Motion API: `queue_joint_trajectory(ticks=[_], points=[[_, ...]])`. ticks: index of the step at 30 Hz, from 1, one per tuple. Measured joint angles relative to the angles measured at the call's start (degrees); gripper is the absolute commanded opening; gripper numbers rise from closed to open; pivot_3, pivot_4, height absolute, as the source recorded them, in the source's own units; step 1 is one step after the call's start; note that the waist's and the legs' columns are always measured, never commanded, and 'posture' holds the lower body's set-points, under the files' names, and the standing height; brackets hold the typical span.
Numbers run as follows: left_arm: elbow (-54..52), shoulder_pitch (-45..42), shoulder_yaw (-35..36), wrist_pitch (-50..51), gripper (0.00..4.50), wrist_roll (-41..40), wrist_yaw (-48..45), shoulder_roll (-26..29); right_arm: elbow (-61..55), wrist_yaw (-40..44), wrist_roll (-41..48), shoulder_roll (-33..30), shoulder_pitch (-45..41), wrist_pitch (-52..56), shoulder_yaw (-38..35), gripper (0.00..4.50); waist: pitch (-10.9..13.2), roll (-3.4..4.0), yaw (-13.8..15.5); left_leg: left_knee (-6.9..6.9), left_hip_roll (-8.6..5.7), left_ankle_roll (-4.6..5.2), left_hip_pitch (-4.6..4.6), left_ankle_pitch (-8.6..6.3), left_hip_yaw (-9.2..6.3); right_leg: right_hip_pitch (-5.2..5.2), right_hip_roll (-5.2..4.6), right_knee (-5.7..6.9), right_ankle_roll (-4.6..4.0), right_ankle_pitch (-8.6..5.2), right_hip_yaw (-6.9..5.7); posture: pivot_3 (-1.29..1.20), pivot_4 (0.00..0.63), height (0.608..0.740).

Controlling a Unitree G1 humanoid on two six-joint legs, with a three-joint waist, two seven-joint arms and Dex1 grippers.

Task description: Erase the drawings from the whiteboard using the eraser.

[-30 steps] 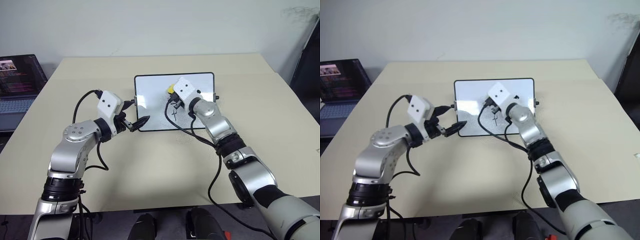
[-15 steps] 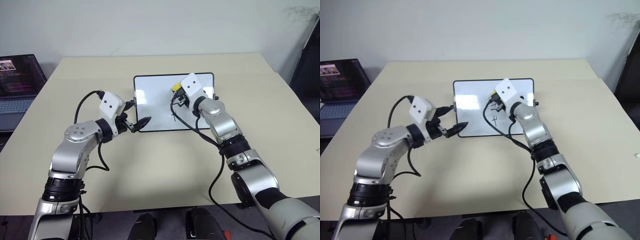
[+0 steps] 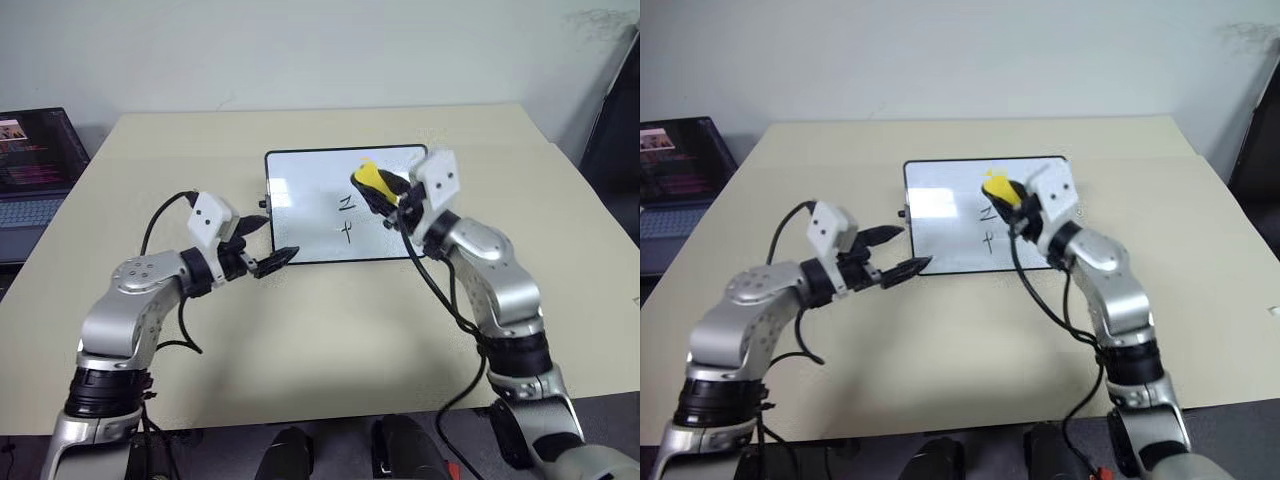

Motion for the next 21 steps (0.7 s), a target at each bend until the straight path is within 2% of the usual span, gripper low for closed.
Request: queue_joint_trajectory(ticks=[4, 11, 17, 21], points=[[1.6, -0.7, 0.9, -1.0, 4.5, 0.7, 0.1, 0.7, -3.6, 0.8, -2.6, -5.1, 7.4, -4.7, 1.0, 1.2, 0.0, -0.01, 0.1, 0.0, -0.03, 0.0, 0.03, 0.0, 0.04, 0.04, 0.01, -0.04, 0.18, -0.11, 0.01, 0.0, 0.15, 0.74], [3.3, -0.8, 1.0, -1.5, 4.5, 1.3, -0.2, 1.2, -4.5, 0.6, -5.6, -6.7, 15.9, -10.7, 3.6, 1.2, 0.0, -0.02, 0.0, 0.01, -0.02, 0.0, 0.06, 0.0, 0.07, 0.05, 0.06, -0.03, 0.19, -0.11, 0.05, 0.0, 0.15, 0.74], [6.0, -0.9, 1.0, -2.3, 4.5, 1.3, -2.5, 1.5, -3.6, -0.1, -7.7, -5.3, 14.3, -12.8, 7.1, 1.2, 0.0, -0.03, 0.0, 0.03, -0.02, -0.01, 0.07, 0.0, 0.08, 0.05, 0.1, -0.03, 0.18, -0.11, 0.06, 0.0, 0.15, 0.74], [7.2, -0.9, 1.0, -2.8, 4.5, 1.3, -3.5, 1.5, 3.4, -2.8, -12.9, -4.2, 7.9, -17.8, 9.2, 1.2, 0.0, -0.04, 0.0, 0.05, -0.04, -0.01, 0.09, 0.01, 0.1, 0.05, 0.11, -0.03, 0.05, -0.03, 0.06, 0.0, 0.15, 0.74]])
